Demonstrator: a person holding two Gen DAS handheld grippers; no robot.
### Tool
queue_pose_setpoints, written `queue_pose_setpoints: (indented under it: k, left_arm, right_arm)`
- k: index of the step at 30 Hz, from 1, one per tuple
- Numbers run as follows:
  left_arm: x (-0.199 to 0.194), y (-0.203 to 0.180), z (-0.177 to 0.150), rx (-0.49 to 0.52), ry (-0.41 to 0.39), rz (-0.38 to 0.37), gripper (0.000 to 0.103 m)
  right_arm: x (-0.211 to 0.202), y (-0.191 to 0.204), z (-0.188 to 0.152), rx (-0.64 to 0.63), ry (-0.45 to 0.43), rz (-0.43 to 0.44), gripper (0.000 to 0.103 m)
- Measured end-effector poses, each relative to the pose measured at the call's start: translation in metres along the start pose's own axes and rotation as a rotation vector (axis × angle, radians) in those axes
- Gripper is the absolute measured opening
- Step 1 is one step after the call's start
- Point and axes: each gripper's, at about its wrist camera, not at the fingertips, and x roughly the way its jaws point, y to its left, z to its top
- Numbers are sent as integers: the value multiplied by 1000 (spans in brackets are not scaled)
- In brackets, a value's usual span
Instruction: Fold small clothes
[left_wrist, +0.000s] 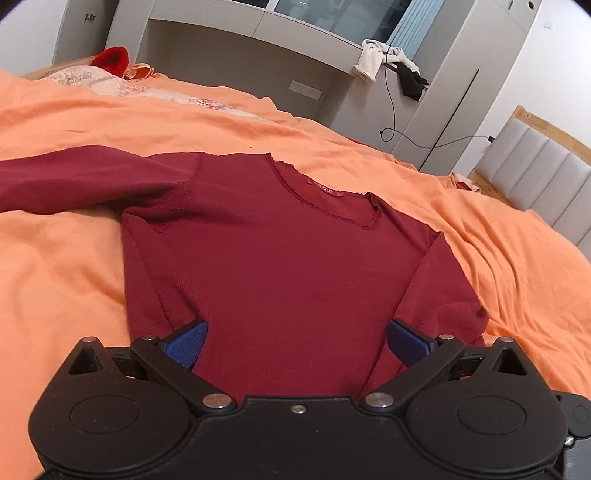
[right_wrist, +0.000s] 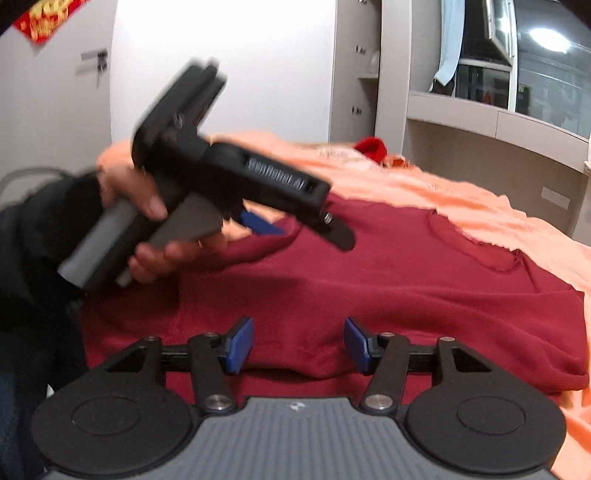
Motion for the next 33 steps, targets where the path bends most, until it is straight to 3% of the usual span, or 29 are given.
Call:
queue_pose_setpoints:
  k: [1,2,3,10,19,23,29,33]
  left_arm:
    - [0,-2,-1,8,0,7,102]
    - [1,-4,-2,18,-1,12,102]
    - [0,-4,-2,24,-1,15,102]
    - [-12,-7,-8,61,-25,26,102]
    - [-9,-21,-17,144,-34,60,102]
    - [-16,-31,-21,213,-80,89,102]
    - [-29,-45,-26,282,-100,-24,102]
    - [-24,-53,-33,326,-71,-63,93]
  right_arm:
    - [4,3,-2,6,13,3,43]
    - [4,4,-4,-3,22,-2,17]
    - [4,7,-5,-21,25,-10,13]
    - [-41,19,-13,-47,-1,-13,10]
    - [-39,12,-23,-45,24,-3,11]
    - [-38,13,-24,-56,23,-7,11]
    - [-37,13,-27,-51,20,-5,11]
    - [-39,13,-30,-48,17,-6,11]
